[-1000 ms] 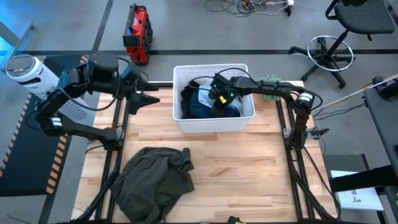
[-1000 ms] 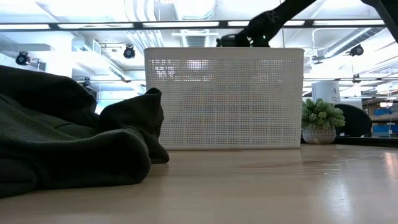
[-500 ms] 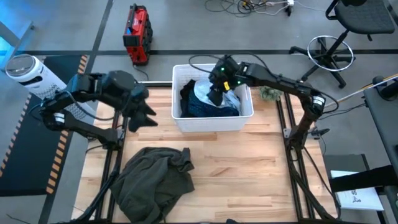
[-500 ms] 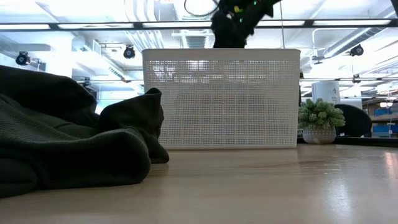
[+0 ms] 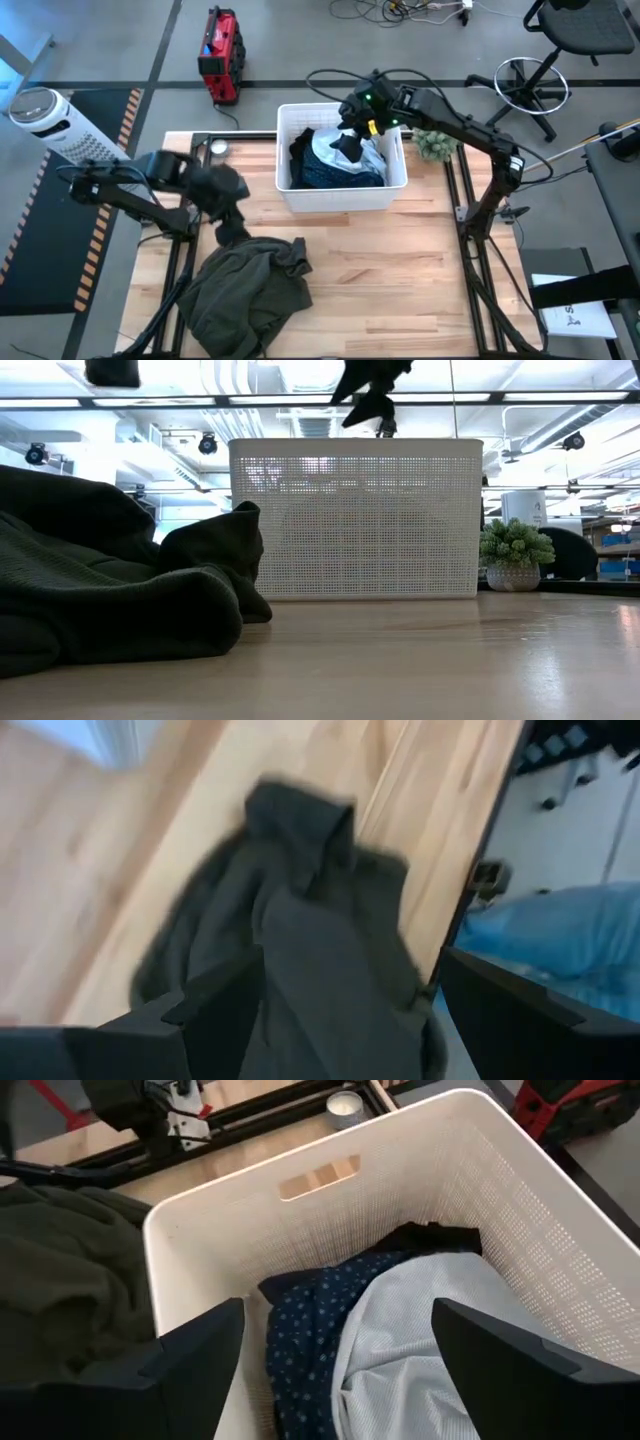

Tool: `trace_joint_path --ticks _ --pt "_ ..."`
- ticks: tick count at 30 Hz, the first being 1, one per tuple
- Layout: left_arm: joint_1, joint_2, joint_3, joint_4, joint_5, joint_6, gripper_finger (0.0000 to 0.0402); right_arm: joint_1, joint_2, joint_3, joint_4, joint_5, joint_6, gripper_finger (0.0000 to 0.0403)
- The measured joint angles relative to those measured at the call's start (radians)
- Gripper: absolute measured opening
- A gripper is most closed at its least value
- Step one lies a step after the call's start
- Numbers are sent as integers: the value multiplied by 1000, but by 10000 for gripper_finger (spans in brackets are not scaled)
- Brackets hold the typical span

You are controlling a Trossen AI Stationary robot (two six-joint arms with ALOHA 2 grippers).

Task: Sort clothes
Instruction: Put the black jacket into the white bin

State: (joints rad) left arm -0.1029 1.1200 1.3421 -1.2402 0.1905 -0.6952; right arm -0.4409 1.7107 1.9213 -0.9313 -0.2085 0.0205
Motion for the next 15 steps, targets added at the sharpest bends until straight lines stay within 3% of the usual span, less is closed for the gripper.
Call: trace_joint_path --ticks 8,15 --pt "-207 -56 -278 187 -21 -261 302 13 -1 69 -48 0 -6 305" --pt "-348 4 -438 408 -84 -438 340 20 -1 71 -86 0 -6 308"
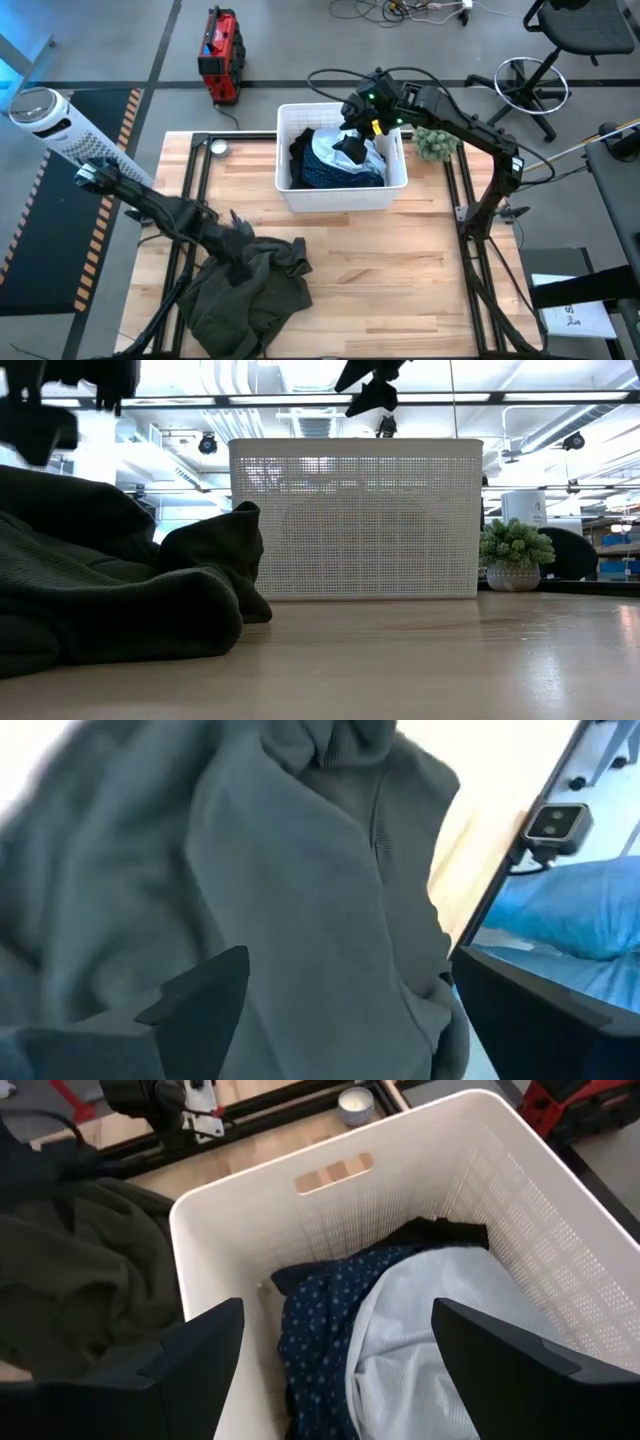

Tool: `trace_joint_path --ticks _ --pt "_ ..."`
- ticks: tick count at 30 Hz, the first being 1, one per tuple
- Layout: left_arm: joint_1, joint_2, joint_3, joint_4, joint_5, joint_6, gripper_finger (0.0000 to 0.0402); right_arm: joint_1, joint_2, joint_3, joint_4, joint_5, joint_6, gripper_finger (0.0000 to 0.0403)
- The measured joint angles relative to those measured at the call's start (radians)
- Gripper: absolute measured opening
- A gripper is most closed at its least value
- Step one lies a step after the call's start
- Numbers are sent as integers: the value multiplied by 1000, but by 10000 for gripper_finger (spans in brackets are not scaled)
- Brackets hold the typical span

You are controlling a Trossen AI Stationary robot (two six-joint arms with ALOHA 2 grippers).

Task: Sort clothes
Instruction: Put the black jacket into the white bin

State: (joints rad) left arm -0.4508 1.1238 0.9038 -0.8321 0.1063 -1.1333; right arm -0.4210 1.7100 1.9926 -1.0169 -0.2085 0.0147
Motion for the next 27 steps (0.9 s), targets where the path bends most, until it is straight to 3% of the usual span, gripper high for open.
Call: trace_joint_path --ticks 7,15,22,27 --pt "-77 141 -98 267 -10 -154 375 0 0 0 -8 0 -14 307" --pt "-106 388 -67 287 -12 -214 384 0 -1 0 -7 0 -53 304" --pt "-107 557 -1 256 -2 -202 349 0 -1 0 -3 0 -53 300" --pt "-109 603 21 199 35 -148 288 0 -1 7 -7 19 -59 301"
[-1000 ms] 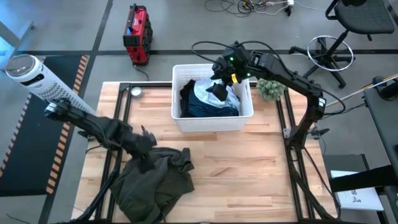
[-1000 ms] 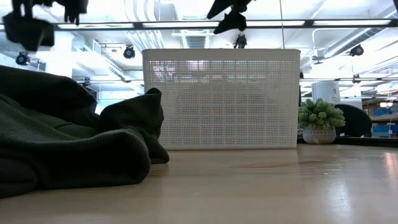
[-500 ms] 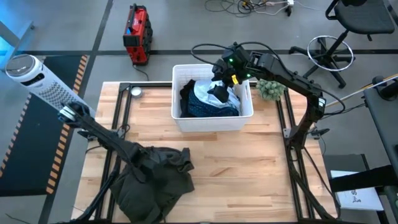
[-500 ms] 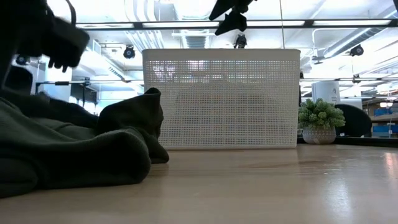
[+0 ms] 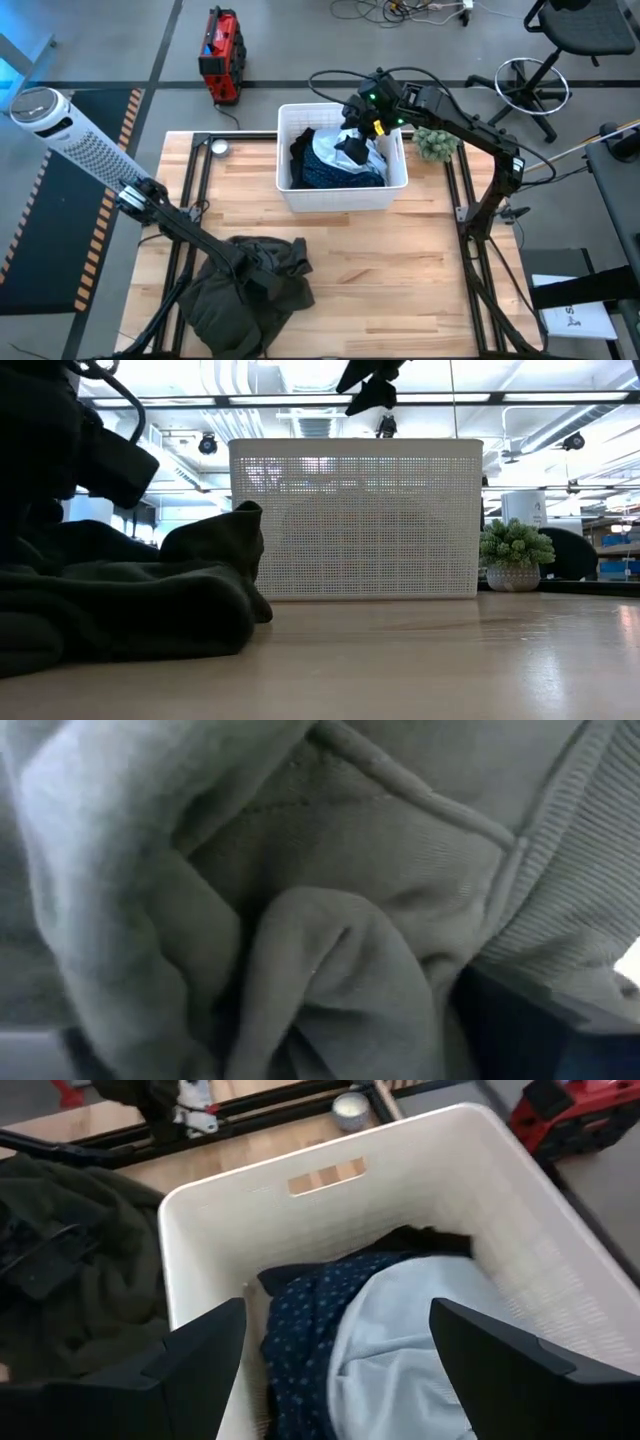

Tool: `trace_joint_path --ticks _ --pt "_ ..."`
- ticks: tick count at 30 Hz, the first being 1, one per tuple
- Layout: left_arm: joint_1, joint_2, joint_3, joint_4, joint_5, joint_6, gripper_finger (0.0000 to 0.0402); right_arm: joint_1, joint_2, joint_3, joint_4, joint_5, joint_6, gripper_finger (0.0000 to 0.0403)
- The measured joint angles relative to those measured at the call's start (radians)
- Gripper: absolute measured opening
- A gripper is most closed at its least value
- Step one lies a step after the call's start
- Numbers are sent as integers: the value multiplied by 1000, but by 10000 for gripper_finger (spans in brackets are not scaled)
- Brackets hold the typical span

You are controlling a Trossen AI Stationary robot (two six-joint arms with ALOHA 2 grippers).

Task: Sort clothes
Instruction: Put the black jacket into the white bin

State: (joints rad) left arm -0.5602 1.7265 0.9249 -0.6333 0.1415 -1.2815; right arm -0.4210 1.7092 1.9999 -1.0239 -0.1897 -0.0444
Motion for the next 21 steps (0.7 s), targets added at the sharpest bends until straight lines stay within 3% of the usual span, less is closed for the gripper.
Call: trace_joint_path --ticks 4,10,16,21 --pt "-4 4 0 -33 11 77 210 0 0 31 -3 44 -17 286" --pt "1 -26 5 -57 48 135 55 0 0 110 -23 69 -20 250" --pt "18 -148 52 -121 38 109 47 0 -1 199 -27 70 -19 218" --pt "18 -283 144 -305 4 71 47 0 -1 270 -27 71 -17 201"
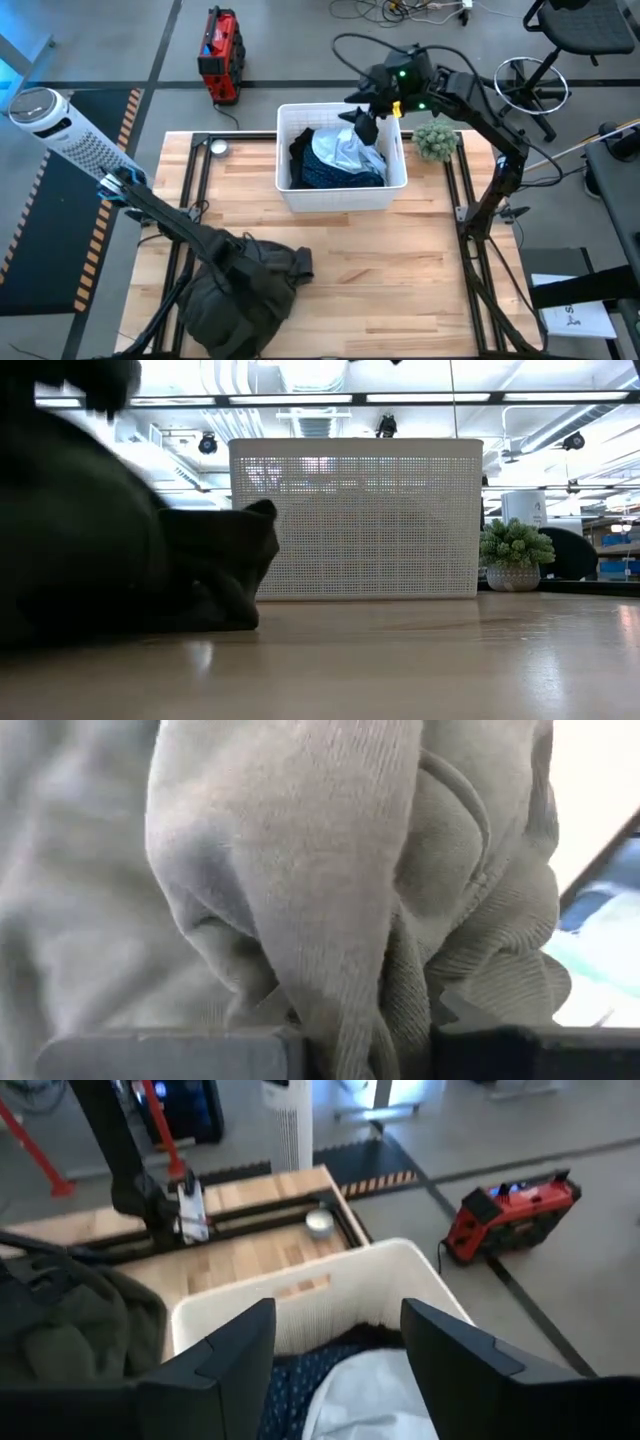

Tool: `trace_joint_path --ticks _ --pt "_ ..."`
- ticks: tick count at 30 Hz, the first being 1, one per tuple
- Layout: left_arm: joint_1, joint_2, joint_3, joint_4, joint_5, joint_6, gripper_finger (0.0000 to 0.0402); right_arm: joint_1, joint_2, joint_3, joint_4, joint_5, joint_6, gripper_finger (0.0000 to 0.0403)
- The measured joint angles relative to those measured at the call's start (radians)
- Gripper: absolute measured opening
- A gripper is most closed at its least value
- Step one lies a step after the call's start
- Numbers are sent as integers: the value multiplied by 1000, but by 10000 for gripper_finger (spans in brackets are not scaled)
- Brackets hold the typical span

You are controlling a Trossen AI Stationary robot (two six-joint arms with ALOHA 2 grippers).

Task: Sort clothes
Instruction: Put the black jacket into the white bin

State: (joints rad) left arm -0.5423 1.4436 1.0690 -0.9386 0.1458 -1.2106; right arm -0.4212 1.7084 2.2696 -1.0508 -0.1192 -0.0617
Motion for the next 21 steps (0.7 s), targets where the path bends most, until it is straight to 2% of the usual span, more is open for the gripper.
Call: trace_joint_path --ticks 5,12,16,21 --pt "4 -98 184 -245 -103 -20 47 0 0 66 0 0 25 195" --pt "11 -115 554 -546 -346 -44 47 0 -25 85 14 17 45 194" --pt "29 -91 762 -640 -484 -32 47 0 -40 85 16 19 64 194" --pt "92 -67 986 -634 -615 100 47 0 -55 86 22 19 89 195"
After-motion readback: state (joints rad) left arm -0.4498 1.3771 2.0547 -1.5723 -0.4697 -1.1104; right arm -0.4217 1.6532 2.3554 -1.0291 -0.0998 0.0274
